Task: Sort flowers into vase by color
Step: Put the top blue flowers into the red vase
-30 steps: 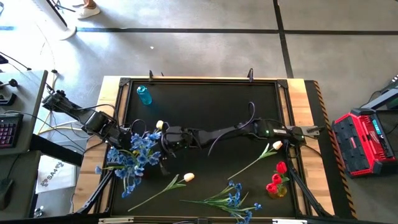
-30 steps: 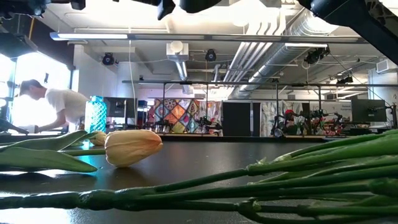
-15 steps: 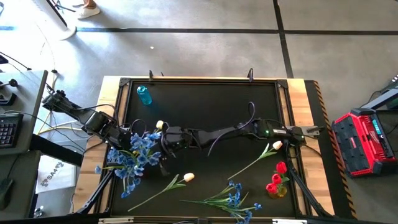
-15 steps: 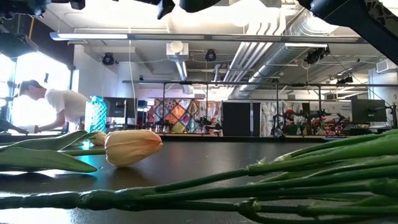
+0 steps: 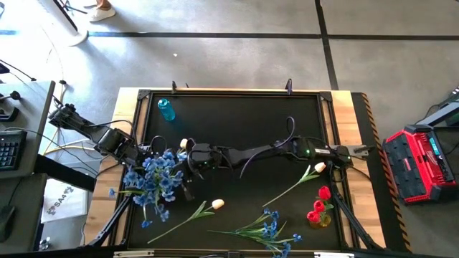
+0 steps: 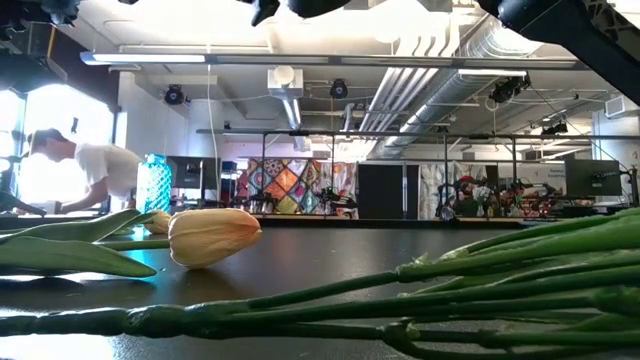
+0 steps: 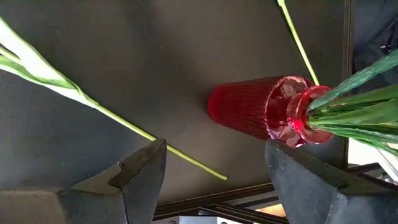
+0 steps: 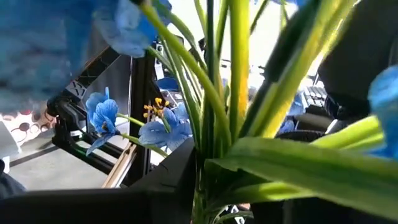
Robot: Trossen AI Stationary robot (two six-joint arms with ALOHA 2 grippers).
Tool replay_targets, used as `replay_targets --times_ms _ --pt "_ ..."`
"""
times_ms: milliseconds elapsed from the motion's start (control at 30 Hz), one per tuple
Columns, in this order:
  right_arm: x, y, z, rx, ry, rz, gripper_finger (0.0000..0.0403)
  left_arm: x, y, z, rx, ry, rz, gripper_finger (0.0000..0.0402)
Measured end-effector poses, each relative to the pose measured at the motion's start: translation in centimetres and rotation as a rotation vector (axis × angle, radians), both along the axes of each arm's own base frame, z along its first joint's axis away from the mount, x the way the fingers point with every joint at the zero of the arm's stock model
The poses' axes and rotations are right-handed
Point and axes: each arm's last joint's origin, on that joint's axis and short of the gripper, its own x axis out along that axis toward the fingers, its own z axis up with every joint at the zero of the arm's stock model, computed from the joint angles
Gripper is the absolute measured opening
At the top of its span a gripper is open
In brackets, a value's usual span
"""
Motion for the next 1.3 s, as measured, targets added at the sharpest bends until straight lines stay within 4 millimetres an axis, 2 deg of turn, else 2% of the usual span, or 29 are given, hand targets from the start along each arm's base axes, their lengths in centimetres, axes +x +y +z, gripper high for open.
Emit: replay_targets --times_ms 167,367,433,567,967,1300 --pt "0.0 0.1 0.1 -0.044 -0.039 -0.004 0.0091 0.0 0.0 0.0 0.000 0.000 0.000 0.0259" --pt "0.0 0.1 0.2 -0.084 -0.066 -0.006 0.0020 0.0 0.0 0.0 0.000 0.000 0.000 0.0259" --pt "0.0 0.1 0.2 -0.087 -0.072 -0.005 0.0007 0.0 0.0 0.0 0.006 -0.002 0.002 0.0259" --pt "0.0 0.1 0.3 -0.086 -0.079 -0.006 0.0015 0.0 0.2 0.0 0.048 -0.026 0.010 0.0259" --pt "-0.1 0.1 0.6 -0.051 -0.083 -0.006 0.0002 -0.2 0.4 0.2 0.077 -0.068 -0.018 0.0259" --pt "0.6 0.1 -1.7 -0.033 -0.040 -0.012 0.0001 -0.2 0.4 0.2 0.098 -0.077 -0.017 0.0259"
